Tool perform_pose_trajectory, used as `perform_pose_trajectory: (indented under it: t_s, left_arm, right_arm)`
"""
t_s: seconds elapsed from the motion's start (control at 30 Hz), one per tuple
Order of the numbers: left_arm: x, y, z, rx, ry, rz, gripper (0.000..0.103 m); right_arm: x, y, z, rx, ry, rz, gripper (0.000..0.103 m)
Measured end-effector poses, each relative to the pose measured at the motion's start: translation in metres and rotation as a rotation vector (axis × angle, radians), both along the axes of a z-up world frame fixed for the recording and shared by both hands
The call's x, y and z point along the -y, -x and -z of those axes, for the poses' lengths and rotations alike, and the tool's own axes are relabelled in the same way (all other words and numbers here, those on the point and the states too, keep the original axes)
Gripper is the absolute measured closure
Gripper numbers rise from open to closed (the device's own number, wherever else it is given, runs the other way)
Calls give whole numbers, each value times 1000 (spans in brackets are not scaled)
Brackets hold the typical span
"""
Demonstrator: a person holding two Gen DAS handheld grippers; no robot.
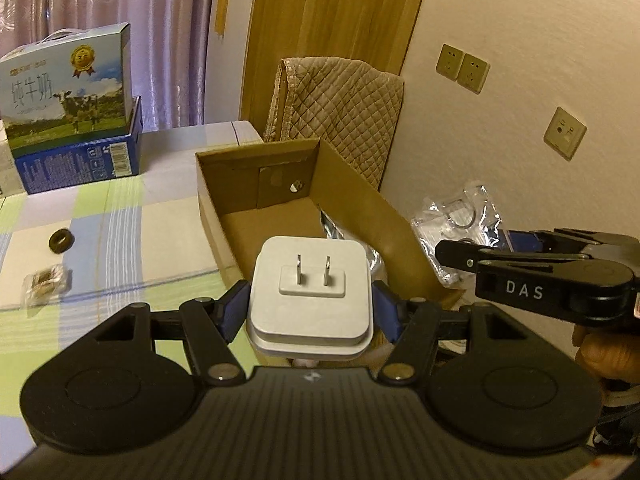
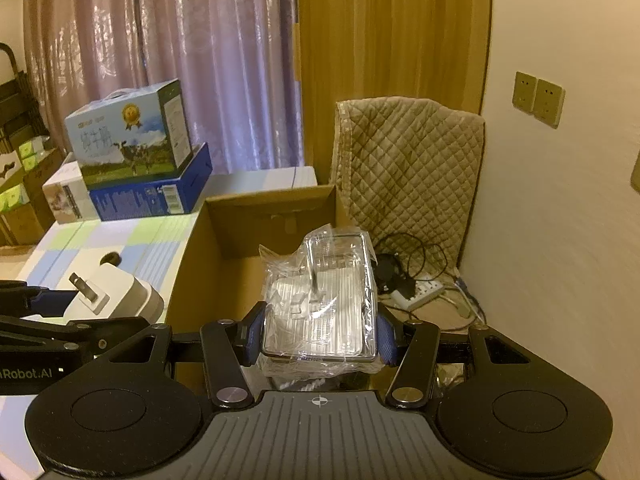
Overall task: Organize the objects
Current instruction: 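Lower the plug into the box and open the left gripper while the right gripper lowers the pack, then open the right gripper to drop the clear pack into the box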
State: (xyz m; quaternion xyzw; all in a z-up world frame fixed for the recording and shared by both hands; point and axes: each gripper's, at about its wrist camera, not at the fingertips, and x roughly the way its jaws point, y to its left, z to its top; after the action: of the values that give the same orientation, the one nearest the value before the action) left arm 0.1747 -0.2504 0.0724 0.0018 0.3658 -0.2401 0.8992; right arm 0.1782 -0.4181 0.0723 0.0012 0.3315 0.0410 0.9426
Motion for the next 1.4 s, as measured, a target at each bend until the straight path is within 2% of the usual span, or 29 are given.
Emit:
perform_pose_trajectory:
  t_s: [0.27,0.53,0.6,0.63,1.4]
  left_arm:
    - [20,-37,4,-6,-19,12,43]
    - [35,-61,25,-38,-33,28,43]
    - [34,-68,29,-50,-11,29,30]
    - [33,-70,30,-51,-8,26,27]
    - [10,-58,21,-35,-30,-6,27]
  right_arm:
    - [12,-33,2,-13,-6,16,52]
    - [19,-42,13,-43,-16,34,52]
    - [21,-41,15,-49,-21,35,52]
    - [21,-41,17,-52,-25,35,52]
    - [3,-36,19,-66,-40,0,52]
